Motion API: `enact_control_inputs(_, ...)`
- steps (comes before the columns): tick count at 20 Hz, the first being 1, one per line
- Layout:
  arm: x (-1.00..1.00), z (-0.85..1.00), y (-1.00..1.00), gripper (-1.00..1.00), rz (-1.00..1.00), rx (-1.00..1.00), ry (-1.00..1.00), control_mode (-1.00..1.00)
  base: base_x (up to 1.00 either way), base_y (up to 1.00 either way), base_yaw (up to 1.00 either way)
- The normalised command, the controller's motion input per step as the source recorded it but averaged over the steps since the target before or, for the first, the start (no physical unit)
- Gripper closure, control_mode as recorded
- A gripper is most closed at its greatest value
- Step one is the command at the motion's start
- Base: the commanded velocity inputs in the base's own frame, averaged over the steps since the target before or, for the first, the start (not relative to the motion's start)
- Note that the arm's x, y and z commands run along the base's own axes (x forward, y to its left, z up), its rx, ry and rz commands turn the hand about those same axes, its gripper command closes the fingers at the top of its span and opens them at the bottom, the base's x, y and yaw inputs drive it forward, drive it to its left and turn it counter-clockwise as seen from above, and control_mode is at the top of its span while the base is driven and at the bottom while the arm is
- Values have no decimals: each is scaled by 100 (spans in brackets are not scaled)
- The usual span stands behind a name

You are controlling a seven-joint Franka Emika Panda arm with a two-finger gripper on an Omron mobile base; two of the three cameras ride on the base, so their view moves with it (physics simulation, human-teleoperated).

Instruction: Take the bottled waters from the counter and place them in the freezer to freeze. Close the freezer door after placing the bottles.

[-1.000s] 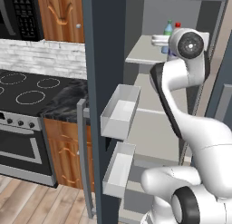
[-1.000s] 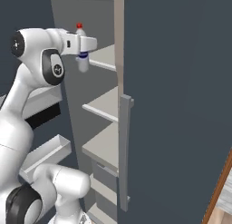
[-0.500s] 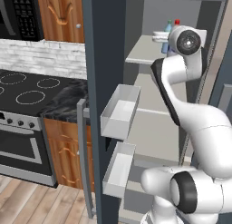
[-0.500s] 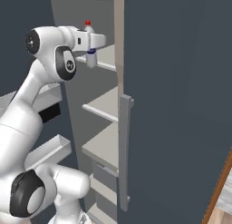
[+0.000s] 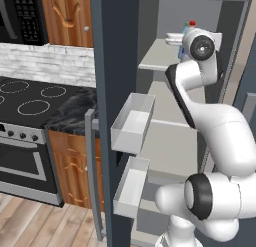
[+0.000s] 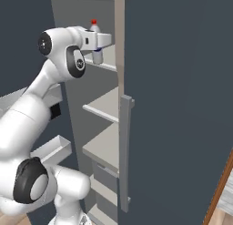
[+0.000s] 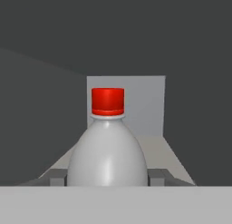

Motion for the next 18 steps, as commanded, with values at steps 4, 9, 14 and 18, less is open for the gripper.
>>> enact_control_inputs(4, 28, 0, -1, 100, 0, 0, 0, -100, 0, 0, 0)
enact_control_inputs(9, 25, -6, -3, 100, 0, 0, 0, -100, 0, 0, 0)
enact_control_inputs(14, 22, -14, -5, 100, 0, 0, 0, -100, 0, 0, 0)
enact_control_inputs(18, 32, -19, -12, 100, 0, 0, 0, -100, 0, 0, 0)
